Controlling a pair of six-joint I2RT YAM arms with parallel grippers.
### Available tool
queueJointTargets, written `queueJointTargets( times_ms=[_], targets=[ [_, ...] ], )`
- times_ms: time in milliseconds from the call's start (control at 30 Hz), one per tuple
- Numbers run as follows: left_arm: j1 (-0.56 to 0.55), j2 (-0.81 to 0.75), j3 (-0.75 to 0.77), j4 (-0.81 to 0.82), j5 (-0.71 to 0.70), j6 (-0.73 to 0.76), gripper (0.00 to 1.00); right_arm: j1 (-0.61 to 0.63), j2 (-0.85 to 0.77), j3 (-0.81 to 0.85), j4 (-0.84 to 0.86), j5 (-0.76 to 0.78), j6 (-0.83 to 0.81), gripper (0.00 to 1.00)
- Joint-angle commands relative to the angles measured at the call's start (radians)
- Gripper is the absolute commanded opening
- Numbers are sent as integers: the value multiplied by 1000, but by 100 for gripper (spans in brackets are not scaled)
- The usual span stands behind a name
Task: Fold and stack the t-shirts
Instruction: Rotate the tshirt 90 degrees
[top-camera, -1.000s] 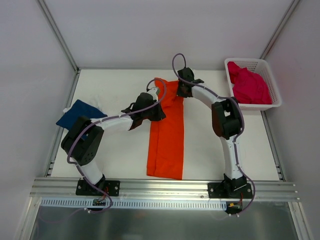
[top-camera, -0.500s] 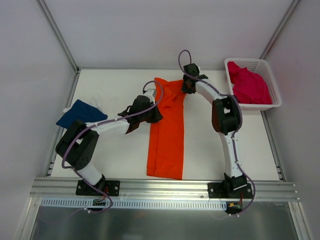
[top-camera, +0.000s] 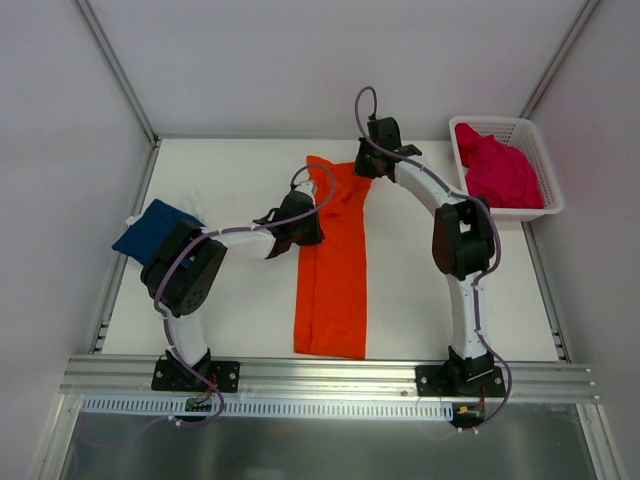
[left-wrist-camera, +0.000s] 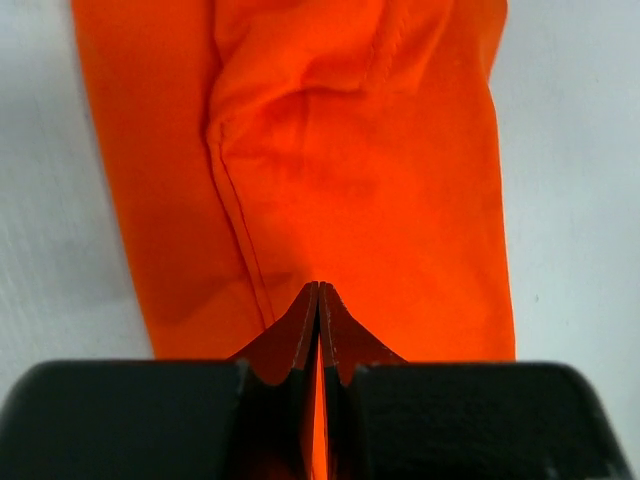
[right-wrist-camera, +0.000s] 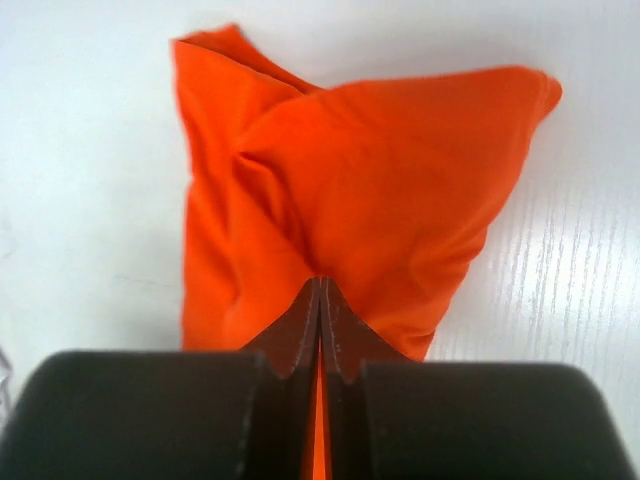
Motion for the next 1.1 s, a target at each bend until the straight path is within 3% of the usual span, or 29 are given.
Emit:
queueJointTargets(
  times_ms=[0, 167, 333, 500, 800, 1067],
  targets=[
    [-10, 6, 72, -11, -91, -23, 0, -1, -108, 4, 32, -44, -33, 1],
    [-7, 14, 138, -67, -194, 16, 0, -2, -77, 39, 12, -62, -49, 3],
    [3, 46, 219, -108, -211, 38, 0, -4, -1, 83, 12, -110, -42, 9],
    [23, 86, 259, -110, -193, 35, 0, -5, 44, 110, 14, -131, -36, 32],
    [48, 213, 308, -85, -145, 33, 0, -7, 65, 70, 23, -156, -38, 35],
    [57, 233, 317, -70, -124, 36, 0, -7, 76, 48, 29, -167, -36, 36]
  ],
)
